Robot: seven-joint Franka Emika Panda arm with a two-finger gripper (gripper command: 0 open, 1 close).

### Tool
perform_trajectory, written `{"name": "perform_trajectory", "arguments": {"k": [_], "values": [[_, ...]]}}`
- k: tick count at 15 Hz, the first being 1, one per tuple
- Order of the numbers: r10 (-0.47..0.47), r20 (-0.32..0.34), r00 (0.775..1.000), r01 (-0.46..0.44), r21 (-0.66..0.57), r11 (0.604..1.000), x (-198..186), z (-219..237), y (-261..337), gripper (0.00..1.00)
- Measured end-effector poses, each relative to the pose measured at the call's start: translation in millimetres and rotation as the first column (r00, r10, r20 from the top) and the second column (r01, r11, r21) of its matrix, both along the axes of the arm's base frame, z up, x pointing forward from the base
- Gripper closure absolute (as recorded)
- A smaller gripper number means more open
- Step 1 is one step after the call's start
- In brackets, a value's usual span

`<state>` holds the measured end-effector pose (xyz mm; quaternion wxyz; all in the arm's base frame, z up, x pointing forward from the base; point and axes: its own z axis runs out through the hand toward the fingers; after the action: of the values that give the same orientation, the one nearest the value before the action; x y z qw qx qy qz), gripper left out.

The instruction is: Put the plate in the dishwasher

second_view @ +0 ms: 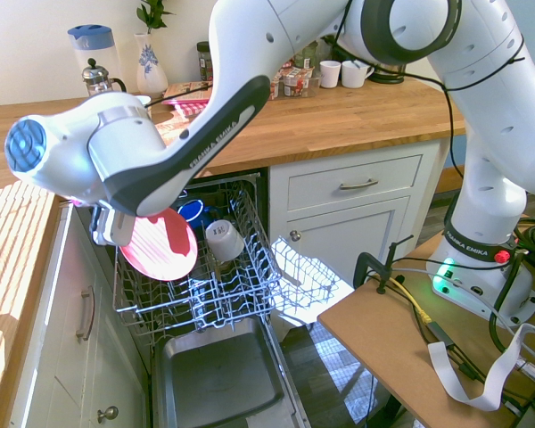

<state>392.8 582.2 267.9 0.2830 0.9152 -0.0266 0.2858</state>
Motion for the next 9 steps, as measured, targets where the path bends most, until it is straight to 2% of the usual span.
{"name": "perform_trajectory", "arguments": {"k": [3, 6, 9], "values": [[0.083, 0.024, 0.996, -0.078, -0.171, 0.982, 3.2, -39.3, 3.3, 1.0], [0.141, 0.001, 0.99, -0.134, -0.323, 0.937, -1.6, -74.0, 8.1, 1.0], [0.144, -0.032, 0.989, -0.146, -0.326, 0.934, -8.0, -83.7, 28.5, 1.0]]}}
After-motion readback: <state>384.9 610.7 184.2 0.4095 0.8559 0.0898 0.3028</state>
